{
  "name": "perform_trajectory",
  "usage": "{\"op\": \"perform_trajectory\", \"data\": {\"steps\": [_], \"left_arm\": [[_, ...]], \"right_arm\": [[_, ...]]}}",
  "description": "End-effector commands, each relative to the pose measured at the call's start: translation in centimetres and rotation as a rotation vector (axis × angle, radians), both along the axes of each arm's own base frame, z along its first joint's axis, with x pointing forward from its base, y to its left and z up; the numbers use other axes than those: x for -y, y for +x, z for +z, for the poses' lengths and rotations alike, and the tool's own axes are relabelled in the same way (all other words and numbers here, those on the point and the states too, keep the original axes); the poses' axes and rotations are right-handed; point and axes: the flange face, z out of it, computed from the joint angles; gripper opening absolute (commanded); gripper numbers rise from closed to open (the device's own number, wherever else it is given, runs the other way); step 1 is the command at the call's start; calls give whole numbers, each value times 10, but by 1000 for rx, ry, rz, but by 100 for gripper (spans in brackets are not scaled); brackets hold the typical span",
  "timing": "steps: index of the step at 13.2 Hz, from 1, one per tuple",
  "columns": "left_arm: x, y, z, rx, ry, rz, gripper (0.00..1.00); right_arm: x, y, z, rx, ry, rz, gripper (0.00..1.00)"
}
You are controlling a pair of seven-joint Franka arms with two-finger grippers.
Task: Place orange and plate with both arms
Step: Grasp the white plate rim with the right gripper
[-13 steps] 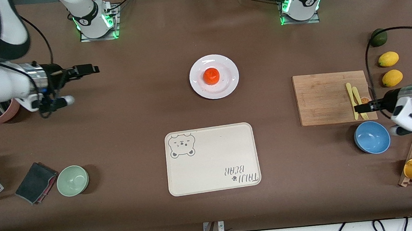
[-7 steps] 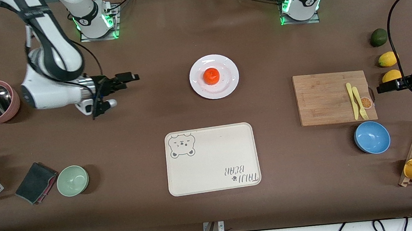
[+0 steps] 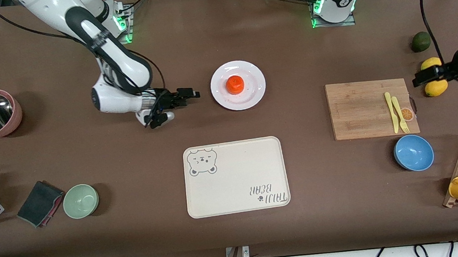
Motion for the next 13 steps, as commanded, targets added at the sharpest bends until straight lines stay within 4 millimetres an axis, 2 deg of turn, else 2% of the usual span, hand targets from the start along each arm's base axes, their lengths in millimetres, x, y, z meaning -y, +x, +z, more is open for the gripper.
{"op": "perform_trajectory", "data": {"steps": [1,2,4,5,7,9,10,11,12,13], "left_arm": [[6,-24,23,35,-21,-34,100],[7,-23,24,35,-21,-38,100],[7,-23,24,27,-22,-39,100],[7,-23,24,27,-22,-39,100],[7,-22,23,24,-15,-38,100],[6,-22,23,25,-15,-37,100],[8,-21,21,23,-14,-42,100],[10,-20,21,25,-14,-44,100],[13,-14,9,6,-13,-37,100],[13,-12,5,1,-13,-36,100]], "right_arm": [[-35,-6,-14,24,43,-33,99],[-38,-10,-21,18,30,-58,91],[-57,-19,-27,18,20,-56,77],[-58,-21,-34,14,8,-64,70],[-68,-26,-43,3,9,-53,49],[-69,-25,-52,-12,11,-57,31],[-70,-26,-52,-13,11,-56,17],[-72,-25,-52,-12,13,-56,8],[-73,-25,-51,-9,14,-54,4],[-75,-26,-51,-9,14,-51,0]]}}
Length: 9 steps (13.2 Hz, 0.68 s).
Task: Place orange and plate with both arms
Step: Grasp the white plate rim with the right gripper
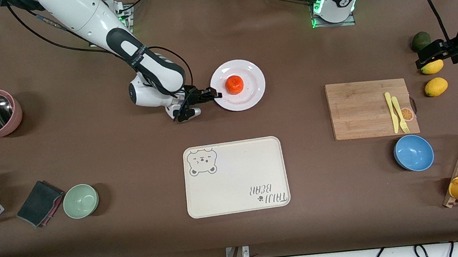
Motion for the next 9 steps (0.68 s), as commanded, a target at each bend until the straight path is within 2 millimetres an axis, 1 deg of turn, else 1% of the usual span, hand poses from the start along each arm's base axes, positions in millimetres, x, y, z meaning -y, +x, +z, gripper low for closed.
{"op": "perform_trajectory", "data": {"steps": [1,2,3,6,9], "left_arm": [[-1,8,-11,-10,-14,-7,100],[-6,13,-11,-8,-16,-4,100],[-5,13,-8,-4,-19,-5,100],[5,13,-1,8,-17,-12,100],[2,13,-2,7,-17,-15,100]], "right_arm": [[-6,-1,-4,15,-1,-6,0],[-6,4,2,42,8,3,0],[-7,7,6,72,16,19,0],[-13,27,25,131,44,14,0],[-15,51,52,180,74,-12,0]]}}
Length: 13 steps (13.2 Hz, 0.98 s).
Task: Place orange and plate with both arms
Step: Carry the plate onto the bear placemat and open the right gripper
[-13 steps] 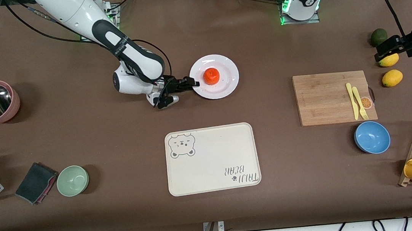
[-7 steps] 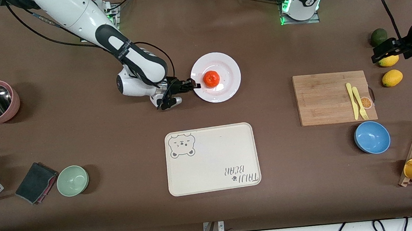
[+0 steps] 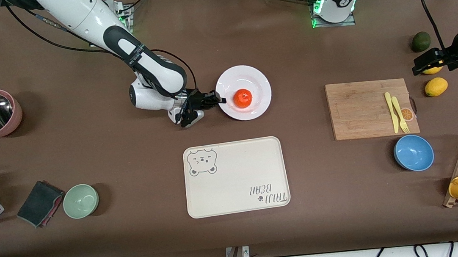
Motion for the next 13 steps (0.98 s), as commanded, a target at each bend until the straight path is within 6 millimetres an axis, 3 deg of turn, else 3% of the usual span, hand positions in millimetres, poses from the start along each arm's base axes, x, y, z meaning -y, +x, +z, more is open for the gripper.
{"op": "perform_trajectory", "data": {"steps": [1,5,7,9,13], "left_arm": [[-2,1,6,5,-17,-9,100],[0,1,7,8,-18,-9,100],[0,2,6,7,-18,-9,100],[1,1,7,8,-21,-9,100],[2,2,7,9,-23,-15,100]], "right_arm": [[-4,24,29,62,35,-33,0],[36,110,55,139,95,-174,0],[57,146,34,147,97,-236,0],[59,176,26,151,133,-288,0],[51,204,-2,109,143,-373,0]]}}
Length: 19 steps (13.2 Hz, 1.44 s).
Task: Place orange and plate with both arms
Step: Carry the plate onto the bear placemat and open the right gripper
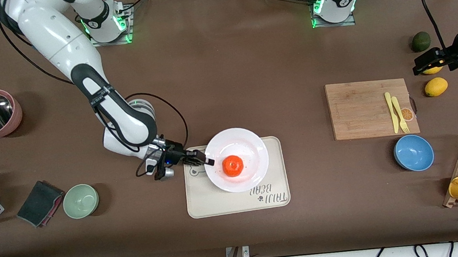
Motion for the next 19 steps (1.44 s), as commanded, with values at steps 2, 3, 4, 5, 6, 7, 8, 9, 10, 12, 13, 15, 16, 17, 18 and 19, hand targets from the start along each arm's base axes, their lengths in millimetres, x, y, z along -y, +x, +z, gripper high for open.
{"op": "perform_trajectory", "data": {"steps": [2,3,4,5,6,7,8,9,10,12,13,15,16,17,18,19], "left_arm": [[0,1,5,4,-20,-13,100],[-1,1,5,5,-22,-12,100],[-1,1,5,5,-22,-12,100],[0,1,5,5,-22,-13,100],[0,1,5,4,-22,-13,100],[0,1,5,4,-22,-13,100],[-1,1,5,4,-22,-10,100],[-1,1,5,4,-22,-10,100],[-3,1,5,5,-21,-7,100],[-5,1,5,4,-21,-4,100],[-4,1,5,2,-22,-5,100],[-4,1,6,5,-23,-4,100],[-4,1,5,2,-23,-4,100],[-4,1,5,4,-23,-4,100],[-4,1,6,4,-23,-5,100],[-4,1,5,2,-23,-4,100]], "right_arm": [[-12,25,-27,19,-21,-47,0],[-15,26,-37,17,-34,-47,0],[-17,26,-41,29,-61,-40,0],[-16,25,-45,37,-87,-33,0],[-17,24,-45,41,-95,-29,10],[-16,25,-43,45,-97,-35,99],[-14,28,-37,72,-112,-38,100],[-13,30,-31,90,-126,-42,100],[-16,35,-11,134,-151,-39,100],[-19,36,11,213,-236,-36,100],[-18,36,18,238,-263,-29,100],[-23,36,33,271,-275,-11,100],[-21,38,41,303,-300,14,99],[-18,42,50,340,-335,50,99],[-11,47,54,371,-373,81,99],[1,55,61,400,-414,119,99]]}}
